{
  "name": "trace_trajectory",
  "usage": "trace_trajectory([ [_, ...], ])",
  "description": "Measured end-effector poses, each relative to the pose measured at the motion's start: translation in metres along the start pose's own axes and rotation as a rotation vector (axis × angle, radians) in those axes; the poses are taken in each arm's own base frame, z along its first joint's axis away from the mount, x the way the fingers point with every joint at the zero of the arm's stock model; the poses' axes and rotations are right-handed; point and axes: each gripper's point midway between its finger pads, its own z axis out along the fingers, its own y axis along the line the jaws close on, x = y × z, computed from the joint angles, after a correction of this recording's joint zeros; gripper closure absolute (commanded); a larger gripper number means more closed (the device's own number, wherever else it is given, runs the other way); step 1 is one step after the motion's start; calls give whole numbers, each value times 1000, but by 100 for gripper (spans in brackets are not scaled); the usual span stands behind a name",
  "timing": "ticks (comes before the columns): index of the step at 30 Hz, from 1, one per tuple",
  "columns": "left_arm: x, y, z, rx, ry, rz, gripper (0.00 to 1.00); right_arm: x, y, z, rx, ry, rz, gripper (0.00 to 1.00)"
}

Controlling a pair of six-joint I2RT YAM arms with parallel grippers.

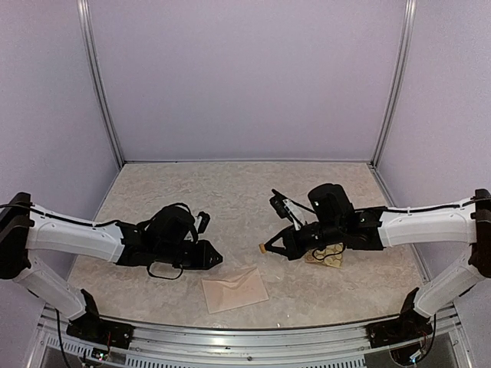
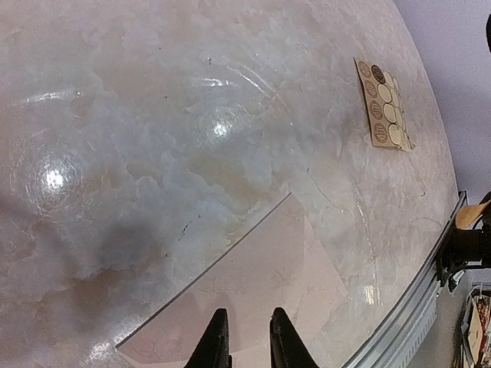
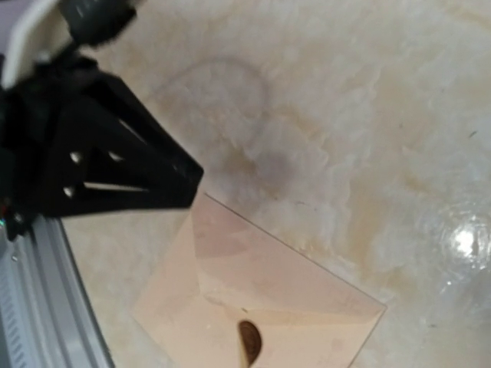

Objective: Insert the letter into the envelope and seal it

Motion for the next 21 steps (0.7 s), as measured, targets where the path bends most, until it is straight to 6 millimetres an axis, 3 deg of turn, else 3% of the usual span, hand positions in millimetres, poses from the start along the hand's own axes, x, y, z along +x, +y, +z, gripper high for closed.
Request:
trace_trajectory([
  [4,-2,5,10,-2,-1,-8,90,6,-2,18,9,43,-15,100],
  [11,14,2,29,21,48,2,99,14,3,50,4,106,-48,100],
  [21,40,1,41,46,109,6,100,41,-1,81,6,199,-66,100],
])
